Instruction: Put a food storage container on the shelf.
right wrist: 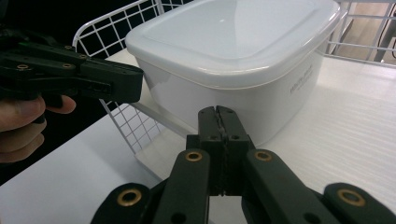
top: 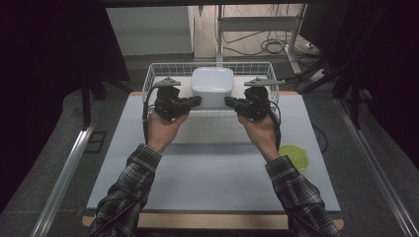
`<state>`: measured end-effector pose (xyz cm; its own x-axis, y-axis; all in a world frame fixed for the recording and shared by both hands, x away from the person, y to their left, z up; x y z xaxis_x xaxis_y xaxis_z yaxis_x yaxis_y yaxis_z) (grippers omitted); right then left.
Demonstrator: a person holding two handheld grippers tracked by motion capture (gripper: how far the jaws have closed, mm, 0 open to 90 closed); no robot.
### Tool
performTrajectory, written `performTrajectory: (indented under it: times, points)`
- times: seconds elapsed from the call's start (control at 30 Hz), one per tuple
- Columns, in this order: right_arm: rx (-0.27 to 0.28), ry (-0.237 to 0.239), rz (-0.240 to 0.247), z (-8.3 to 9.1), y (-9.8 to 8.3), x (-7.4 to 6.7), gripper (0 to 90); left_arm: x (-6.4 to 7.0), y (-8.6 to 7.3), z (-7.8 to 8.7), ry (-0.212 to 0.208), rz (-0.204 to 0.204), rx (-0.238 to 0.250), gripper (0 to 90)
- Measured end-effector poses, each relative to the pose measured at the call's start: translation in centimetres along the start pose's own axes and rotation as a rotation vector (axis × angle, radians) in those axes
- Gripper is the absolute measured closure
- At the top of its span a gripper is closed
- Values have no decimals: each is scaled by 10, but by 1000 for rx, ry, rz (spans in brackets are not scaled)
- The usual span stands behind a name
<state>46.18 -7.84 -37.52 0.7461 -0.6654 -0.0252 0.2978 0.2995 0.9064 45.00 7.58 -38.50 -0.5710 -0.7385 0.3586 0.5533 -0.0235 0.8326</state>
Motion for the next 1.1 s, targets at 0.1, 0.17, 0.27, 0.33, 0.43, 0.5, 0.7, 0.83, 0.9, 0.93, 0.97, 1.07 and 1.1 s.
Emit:
performTrajectory:
  times: [0.1, 0.17, 0.27, 0.33, 0.43, 0.5, 0.7, 0.83, 0.9, 0.93, 0.97, 1.07, 1.1]
  points:
    - [-2, -8, -4, -1, 0, 2, 894, 1, -1, 0, -2, -3, -2, 873]
    - [-2, -7, -7, -1, 0, 2, 895, 2, -2, 1, -7, -6, -1, 872]
    - [2, 1, -3, 1, -1, 0, 894, 6, -5, 5, -17, -16, 1, 861]
    - [6, 11, 0, 3, -2, -2, 894, 10, -9, 9, -26, -27, 2, 842]
    - [10, 29, 6, 8, -7, -8, 867, 16, -17, 16, -46, -42, 5, 781]
    - [3, 42, 19, 12, -13, -12, 837, 18, -24, 20, -41, -61, 0, 742]
    - [-7, 60, 37, 25, -31, -23, 757, 26, -51, 30, -47, -89, -14, 653]
    - [-18, 77, 35, 31, -47, -30, 700, 31, -67, 36, -59, -95, -23, 604]
    - [-25, 82, 38, 33, -54, -33, 670, 33, -74, 38, -62, -102, -27, 574]
    - [-26, 84, 38, 35, -58, -34, 655, 35, -79, 39, -63, -106, -28, 557]
    - [-29, 88, 39, 36, -64, -36, 647, 36, -83, 41, -58, -111, -27, 539]
    - [-37, 88, 42, 38, -75, -39, 617, 37, -94, 44, -37, -129, -30, 505]
    - [-41, 85, 43, 39, -79, -40, 607, 37, -98, 45, -33, -136, -32, 489]
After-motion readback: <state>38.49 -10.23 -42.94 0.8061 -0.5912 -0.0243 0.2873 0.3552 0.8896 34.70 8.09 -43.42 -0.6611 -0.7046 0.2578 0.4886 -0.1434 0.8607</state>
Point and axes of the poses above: each handheld gripper's, and its own axes: z roughly backward along the jaws, y roughly out of its top, x roughly to its right, the point moved 8 cm from there along -z, roughly forward along the jaws, and after that the axes turned 8 degrees about z, right-handed, at the moved point
